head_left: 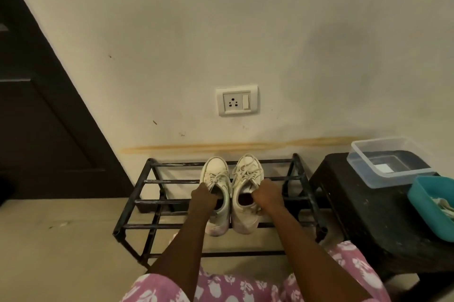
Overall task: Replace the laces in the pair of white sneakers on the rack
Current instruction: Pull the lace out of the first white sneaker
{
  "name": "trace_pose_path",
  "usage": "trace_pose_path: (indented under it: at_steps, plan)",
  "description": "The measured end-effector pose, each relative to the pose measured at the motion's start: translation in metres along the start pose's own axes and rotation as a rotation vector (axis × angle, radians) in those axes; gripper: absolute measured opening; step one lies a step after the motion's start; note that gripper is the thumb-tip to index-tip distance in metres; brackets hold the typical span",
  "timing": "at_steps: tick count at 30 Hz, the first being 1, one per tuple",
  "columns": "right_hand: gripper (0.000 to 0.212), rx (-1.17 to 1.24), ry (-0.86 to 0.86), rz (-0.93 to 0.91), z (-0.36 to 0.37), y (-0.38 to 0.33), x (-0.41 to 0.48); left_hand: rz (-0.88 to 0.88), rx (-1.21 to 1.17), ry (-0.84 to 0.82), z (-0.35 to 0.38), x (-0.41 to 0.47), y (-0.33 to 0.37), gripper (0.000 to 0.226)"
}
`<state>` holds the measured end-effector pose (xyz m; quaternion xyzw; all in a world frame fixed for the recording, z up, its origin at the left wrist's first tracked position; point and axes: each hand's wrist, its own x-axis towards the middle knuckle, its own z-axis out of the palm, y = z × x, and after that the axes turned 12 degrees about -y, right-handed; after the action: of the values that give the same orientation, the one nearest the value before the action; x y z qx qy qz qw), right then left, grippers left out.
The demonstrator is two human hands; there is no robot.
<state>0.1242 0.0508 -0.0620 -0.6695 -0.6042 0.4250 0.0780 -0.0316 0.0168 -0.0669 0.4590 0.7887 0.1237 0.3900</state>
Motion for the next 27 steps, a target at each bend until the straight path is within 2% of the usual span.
trace_pose_path:
  at_steps: [4,11,19,23,25,27]
  plan:
    - [0.023,-0.104,0.041,-0.031,0.000,-0.006,0.003,-0.018,0.013,0.131,0.003,-0.001,0.002,0.034]
    - [0.018,0.011,0.027,-0.035,-0.008,-0.004,0.008,-0.049,-0.159,0.335,-0.026,0.006,-0.011,0.036]
    - [0.016,0.057,0.028,-0.057,-0.005,-0.010,0.004,-0.093,-0.070,0.258,-0.037,0.010,-0.036,0.032]
    - [0.012,0.102,-0.032,-0.025,-0.009,-0.010,0.004,-0.096,-0.082,0.186,-0.035,0.006,-0.030,0.038]
    - [0.013,0.122,-0.060,-0.020,-0.011,-0.009,0.005,-0.085,0.016,0.252,-0.032,0.005,-0.021,0.047]
    - [0.014,0.123,-0.060,-0.032,-0.014,-0.010,0.008,0.022,0.171,0.376,-0.028,0.002,-0.005,0.052]
